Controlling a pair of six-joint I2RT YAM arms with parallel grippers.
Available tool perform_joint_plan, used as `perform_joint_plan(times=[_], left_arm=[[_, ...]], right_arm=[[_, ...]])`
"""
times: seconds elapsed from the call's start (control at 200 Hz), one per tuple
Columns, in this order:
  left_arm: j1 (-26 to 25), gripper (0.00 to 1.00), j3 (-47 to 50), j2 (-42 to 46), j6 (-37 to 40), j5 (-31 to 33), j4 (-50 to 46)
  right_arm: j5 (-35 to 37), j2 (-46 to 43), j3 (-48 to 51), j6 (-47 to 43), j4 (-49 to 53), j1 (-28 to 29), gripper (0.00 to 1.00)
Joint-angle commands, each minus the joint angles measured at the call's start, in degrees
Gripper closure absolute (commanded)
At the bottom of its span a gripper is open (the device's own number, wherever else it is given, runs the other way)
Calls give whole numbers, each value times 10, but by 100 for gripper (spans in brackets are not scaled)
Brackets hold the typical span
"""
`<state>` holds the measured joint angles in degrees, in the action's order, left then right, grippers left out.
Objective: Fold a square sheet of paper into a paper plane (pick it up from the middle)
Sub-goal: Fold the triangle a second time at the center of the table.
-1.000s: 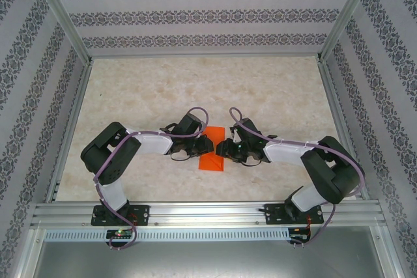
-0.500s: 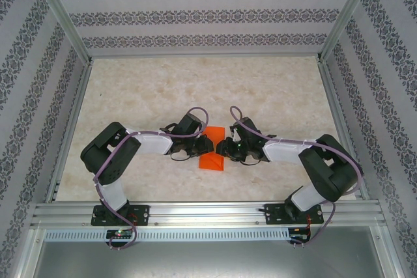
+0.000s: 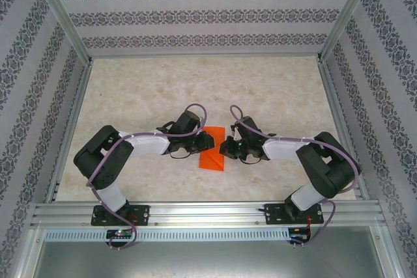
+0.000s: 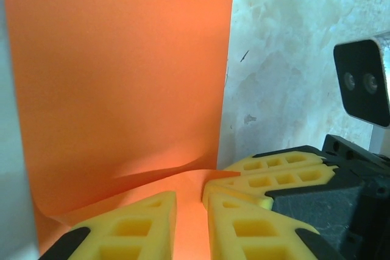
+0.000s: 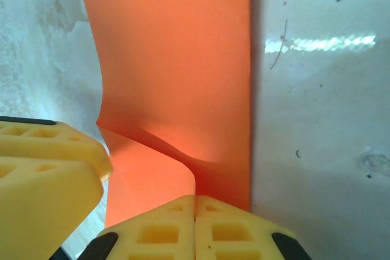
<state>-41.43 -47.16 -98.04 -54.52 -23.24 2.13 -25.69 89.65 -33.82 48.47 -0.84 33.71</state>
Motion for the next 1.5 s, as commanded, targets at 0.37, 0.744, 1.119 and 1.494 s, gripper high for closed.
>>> perform_joint_plan(times=[0.37, 0.744, 1.119, 1.494], left_arm=[[-9, 76, 7, 8, 11, -21, 20], [-11, 76, 1, -35, 8, -29, 42], [-13, 77, 9, -66, 0, -13, 26], [-14, 78, 12, -64, 6, 1, 6]], right_arm=[[-20, 27, -29, -70, 18, -10, 94], [-18, 34, -22, -71, 17, -9, 92], [-6, 28, -30, -70, 33, -8, 90], [47, -114, -24, -65, 124, -5, 77]])
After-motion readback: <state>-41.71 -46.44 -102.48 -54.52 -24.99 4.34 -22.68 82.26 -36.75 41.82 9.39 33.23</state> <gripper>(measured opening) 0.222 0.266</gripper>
